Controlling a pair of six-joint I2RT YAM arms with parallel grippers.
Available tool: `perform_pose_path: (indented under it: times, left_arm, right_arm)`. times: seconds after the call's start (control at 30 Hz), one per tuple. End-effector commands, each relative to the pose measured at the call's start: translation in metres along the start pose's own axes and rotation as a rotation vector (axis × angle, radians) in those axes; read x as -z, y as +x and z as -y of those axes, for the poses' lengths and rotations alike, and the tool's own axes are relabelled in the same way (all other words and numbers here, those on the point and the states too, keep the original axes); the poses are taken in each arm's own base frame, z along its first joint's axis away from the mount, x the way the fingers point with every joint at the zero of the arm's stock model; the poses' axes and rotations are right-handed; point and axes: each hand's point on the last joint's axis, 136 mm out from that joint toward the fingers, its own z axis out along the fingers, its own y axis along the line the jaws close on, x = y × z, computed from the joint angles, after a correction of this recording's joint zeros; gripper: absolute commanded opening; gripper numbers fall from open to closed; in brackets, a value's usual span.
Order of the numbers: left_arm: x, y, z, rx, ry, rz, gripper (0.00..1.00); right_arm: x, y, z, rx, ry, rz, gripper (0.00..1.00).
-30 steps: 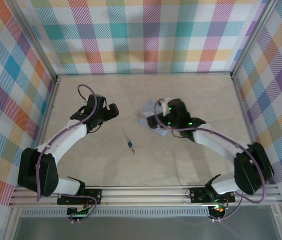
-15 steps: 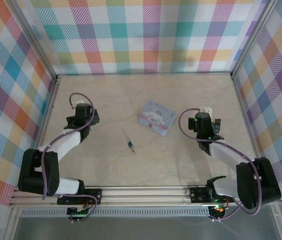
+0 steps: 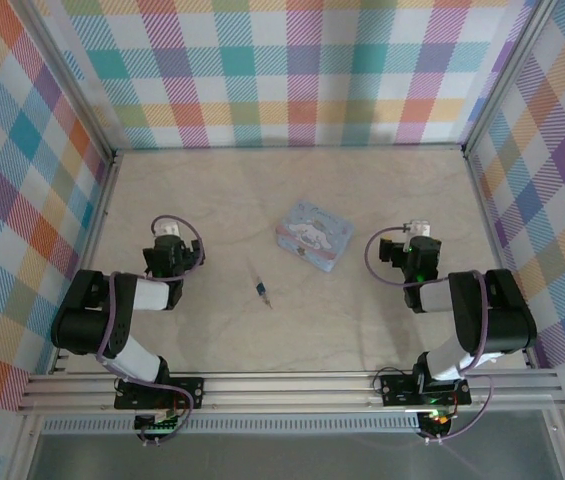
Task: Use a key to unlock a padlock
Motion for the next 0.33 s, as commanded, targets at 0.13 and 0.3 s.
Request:
perform_pose_path:
  times: [0.13,0.3]
  left_arm:
    - [0.0021,-0.0249,0.0082,0.003,0.041,0.101,1.00]
    - [0.0022,-0.0254,0.0085,0.004,0.043,0.104,1.00]
  right_arm:
    - [-0.0053,-0.0352,-0.0116,-0.058,-0.123,0.075,1.00]
    - [-0.0043,-0.0357,-0.0157,-0.055,-0.163,0.075,1.00]
